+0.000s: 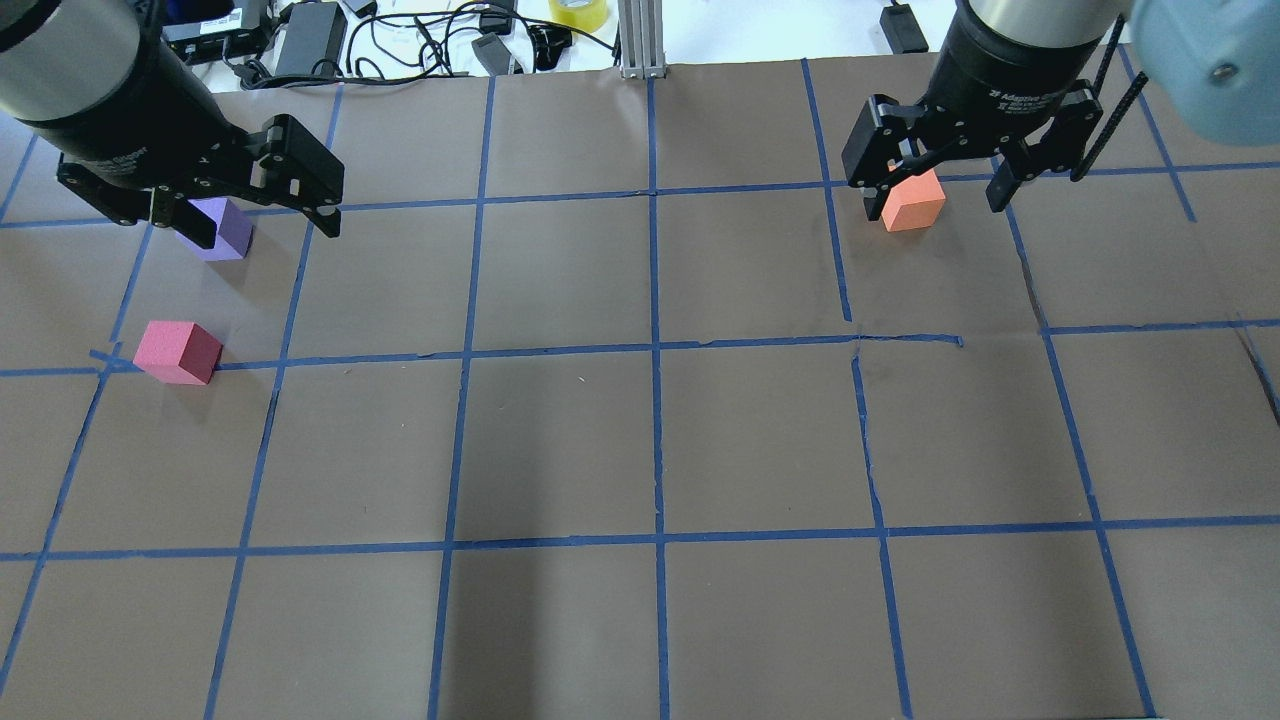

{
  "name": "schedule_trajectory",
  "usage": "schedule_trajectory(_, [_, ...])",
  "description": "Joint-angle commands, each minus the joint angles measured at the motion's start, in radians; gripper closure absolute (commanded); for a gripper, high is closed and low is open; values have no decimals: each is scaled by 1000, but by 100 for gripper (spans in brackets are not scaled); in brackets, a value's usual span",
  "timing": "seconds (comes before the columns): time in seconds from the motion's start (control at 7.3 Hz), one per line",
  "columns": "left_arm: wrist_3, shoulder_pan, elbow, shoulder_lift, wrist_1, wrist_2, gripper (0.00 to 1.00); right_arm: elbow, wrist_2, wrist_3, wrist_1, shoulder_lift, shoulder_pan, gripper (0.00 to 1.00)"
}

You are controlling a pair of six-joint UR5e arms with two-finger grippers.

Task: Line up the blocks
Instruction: 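Lower the open right gripper over the orange cube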

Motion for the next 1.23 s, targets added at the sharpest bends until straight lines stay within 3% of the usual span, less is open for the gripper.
schedule_trajectory(0.0, [0,1,-5,-1,7,-3,0,-1,-4,5,15,-7,-3,0])
schedule_trajectory(1.1, [0,1,-5,-1,2,-1,0,32,9,1,11,-43,-3,0])
